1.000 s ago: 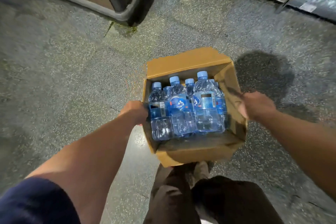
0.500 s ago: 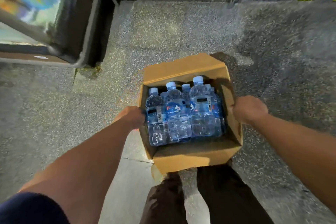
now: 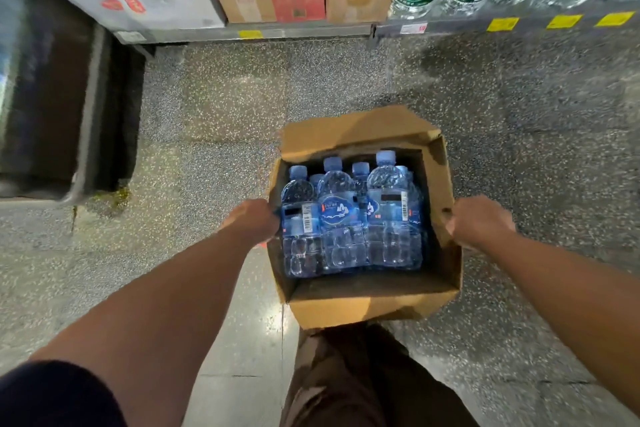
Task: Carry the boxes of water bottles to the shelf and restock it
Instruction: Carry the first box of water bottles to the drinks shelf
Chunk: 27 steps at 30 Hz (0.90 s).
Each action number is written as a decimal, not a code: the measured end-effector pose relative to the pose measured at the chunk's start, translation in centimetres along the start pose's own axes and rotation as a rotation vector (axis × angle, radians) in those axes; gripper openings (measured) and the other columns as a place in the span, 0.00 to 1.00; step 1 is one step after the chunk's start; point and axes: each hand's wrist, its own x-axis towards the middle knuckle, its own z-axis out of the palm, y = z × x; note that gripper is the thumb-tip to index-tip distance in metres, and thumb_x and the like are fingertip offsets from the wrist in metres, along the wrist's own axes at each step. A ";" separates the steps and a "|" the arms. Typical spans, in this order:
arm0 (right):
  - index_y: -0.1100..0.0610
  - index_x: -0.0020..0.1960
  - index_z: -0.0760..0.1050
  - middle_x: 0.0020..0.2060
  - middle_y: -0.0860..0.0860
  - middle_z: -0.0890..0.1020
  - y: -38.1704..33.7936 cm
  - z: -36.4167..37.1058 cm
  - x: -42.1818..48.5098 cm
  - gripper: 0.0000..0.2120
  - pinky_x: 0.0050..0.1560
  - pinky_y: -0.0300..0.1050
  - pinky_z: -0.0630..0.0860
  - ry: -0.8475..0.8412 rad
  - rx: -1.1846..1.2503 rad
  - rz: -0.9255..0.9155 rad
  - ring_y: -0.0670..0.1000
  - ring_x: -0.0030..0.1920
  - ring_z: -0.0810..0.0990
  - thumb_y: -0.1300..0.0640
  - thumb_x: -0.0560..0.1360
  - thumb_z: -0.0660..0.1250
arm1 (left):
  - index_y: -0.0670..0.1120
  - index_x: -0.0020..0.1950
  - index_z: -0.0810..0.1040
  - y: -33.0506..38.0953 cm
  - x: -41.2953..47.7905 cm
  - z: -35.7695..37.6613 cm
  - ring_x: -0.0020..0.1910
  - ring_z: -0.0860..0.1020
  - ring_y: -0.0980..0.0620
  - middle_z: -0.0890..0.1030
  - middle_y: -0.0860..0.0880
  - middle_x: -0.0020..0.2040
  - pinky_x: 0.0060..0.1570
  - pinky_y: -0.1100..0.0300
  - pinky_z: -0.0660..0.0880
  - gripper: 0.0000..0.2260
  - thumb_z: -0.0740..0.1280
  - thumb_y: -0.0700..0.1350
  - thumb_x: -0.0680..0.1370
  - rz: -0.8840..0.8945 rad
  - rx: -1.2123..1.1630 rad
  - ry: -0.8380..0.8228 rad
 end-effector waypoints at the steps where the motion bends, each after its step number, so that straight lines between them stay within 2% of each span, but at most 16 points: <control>1: 0.58 0.53 0.78 0.46 0.56 0.80 0.2 -0.6 0.6 0.12 0.43 0.47 0.73 0.005 0.027 0.017 0.57 0.47 0.79 0.52 0.79 0.59 | 0.43 0.45 0.77 0.9 0.8 -0.8 0.34 0.75 0.52 0.75 0.47 0.36 0.31 0.62 0.70 0.11 0.61 0.48 0.80 0.023 0.031 0.004; 4: 0.57 0.55 0.78 0.53 0.58 0.81 0.7 -2.6 2.3 0.13 0.46 0.48 0.75 0.024 0.098 0.075 0.59 0.53 0.80 0.52 0.78 0.59 | 0.40 0.53 0.78 3.6 3.3 -3.6 0.51 0.79 0.42 0.80 0.41 0.51 0.51 0.51 0.77 0.13 0.61 0.48 0.79 0.086 0.076 -0.008; 6: 0.56 0.57 0.78 0.53 0.57 0.81 0.8 -4.0 3.3 0.14 0.43 0.47 0.72 0.019 0.115 0.109 0.59 0.53 0.80 0.51 0.78 0.59 | 0.40 0.54 0.78 5.1 5.0 -5.3 0.54 0.79 0.41 0.80 0.40 0.54 0.55 0.49 0.77 0.12 0.61 0.46 0.78 0.129 0.118 -0.020; 10: 0.57 0.57 0.78 0.52 0.57 0.81 0.8 -6.2 5.9 0.16 0.44 0.47 0.73 0.002 0.158 0.132 0.58 0.52 0.80 0.49 0.79 0.58 | 0.40 0.55 0.78 7.6 8.2 -7.8 0.54 0.79 0.42 0.80 0.41 0.54 0.54 0.51 0.76 0.12 0.61 0.45 0.79 0.179 0.200 0.006; 16: 0.58 0.59 0.77 0.58 0.58 0.79 0.9 -9.1 11.0 0.18 0.51 0.50 0.75 -0.019 0.187 0.115 0.60 0.57 0.78 0.48 0.79 0.58 | 0.40 0.54 0.78 11.4 12.9 -10.7 0.54 0.79 0.42 0.81 0.42 0.54 0.54 0.51 0.77 0.13 0.60 0.47 0.79 0.195 0.230 0.005; 22: 0.57 0.61 0.76 0.57 0.57 0.79 1.7 -10.5 18.5 0.18 0.53 0.50 0.76 -0.015 0.158 0.051 0.58 0.57 0.78 0.48 0.79 0.57 | 0.40 0.52 0.78 15.5 17.5 -10.9 0.50 0.80 0.44 0.80 0.43 0.47 0.53 0.51 0.79 0.10 0.60 0.45 0.80 0.155 0.278 0.015; 24: 0.59 0.62 0.75 0.57 0.58 0.79 2.0 -10.6 21.2 0.19 0.52 0.50 0.75 -0.032 0.139 0.075 0.59 0.57 0.78 0.47 0.80 0.56 | 0.40 0.52 0.77 17.2 19.0 -10.3 0.49 0.80 0.45 0.77 0.44 0.44 0.52 0.51 0.79 0.12 0.58 0.47 0.81 0.139 0.292 0.012; 27: 0.60 0.60 0.76 0.56 0.59 0.79 2.6 -10.3 25.3 0.19 0.51 0.49 0.75 -0.040 0.186 0.082 0.59 0.55 0.78 0.48 0.79 0.57 | 0.41 0.48 0.76 19.7 21.7 -9.2 0.45 0.80 0.46 0.78 0.45 0.43 0.49 0.51 0.79 0.18 0.55 0.53 0.81 0.112 0.270 0.022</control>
